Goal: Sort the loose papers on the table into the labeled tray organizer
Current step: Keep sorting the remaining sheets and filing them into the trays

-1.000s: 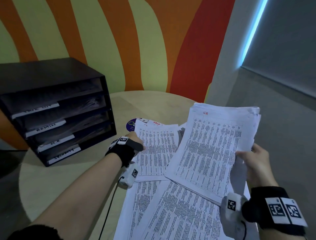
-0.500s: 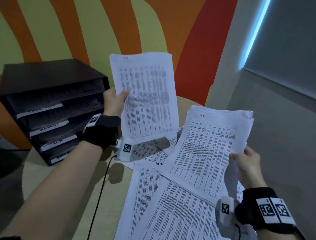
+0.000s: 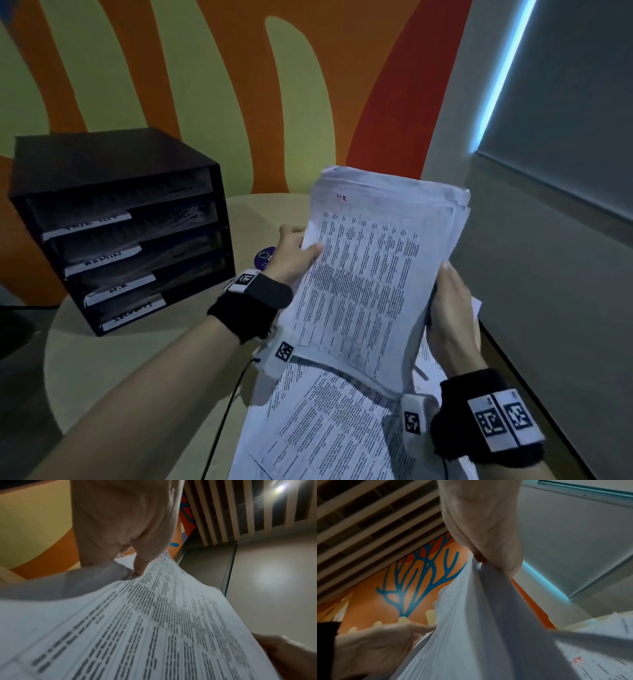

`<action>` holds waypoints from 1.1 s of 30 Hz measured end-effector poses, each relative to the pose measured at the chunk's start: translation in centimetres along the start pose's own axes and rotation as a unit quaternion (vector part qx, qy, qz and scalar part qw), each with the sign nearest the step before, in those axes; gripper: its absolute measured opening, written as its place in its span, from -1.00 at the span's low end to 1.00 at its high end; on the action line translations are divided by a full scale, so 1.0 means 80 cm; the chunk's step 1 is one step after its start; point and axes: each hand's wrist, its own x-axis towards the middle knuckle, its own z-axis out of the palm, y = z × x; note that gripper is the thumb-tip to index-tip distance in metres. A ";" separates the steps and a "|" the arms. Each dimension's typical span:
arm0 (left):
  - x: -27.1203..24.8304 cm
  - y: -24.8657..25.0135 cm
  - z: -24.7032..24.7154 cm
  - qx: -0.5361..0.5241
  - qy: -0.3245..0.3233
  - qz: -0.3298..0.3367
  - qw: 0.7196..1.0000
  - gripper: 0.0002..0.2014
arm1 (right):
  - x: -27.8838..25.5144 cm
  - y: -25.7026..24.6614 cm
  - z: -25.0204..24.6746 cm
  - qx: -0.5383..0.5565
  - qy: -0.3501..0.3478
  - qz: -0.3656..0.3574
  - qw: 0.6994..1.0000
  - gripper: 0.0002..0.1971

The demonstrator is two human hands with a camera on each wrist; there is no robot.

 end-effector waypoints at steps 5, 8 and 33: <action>-0.002 0.029 -0.014 0.055 0.029 0.124 0.990 -0.78 | -0.002 -0.025 0.039 -0.076 -0.032 -0.079 0.993 -0.73; -0.005 0.055 -0.025 0.036 0.053 0.158 0.985 -0.93 | 0.007 -0.047 0.057 -0.105 -0.029 -0.130 0.986 -0.54; -0.022 0.135 -0.062 0.297 -0.077 0.412 0.858 -0.70 | 0.040 -0.101 0.070 -0.312 -0.167 -0.194 0.915 -0.88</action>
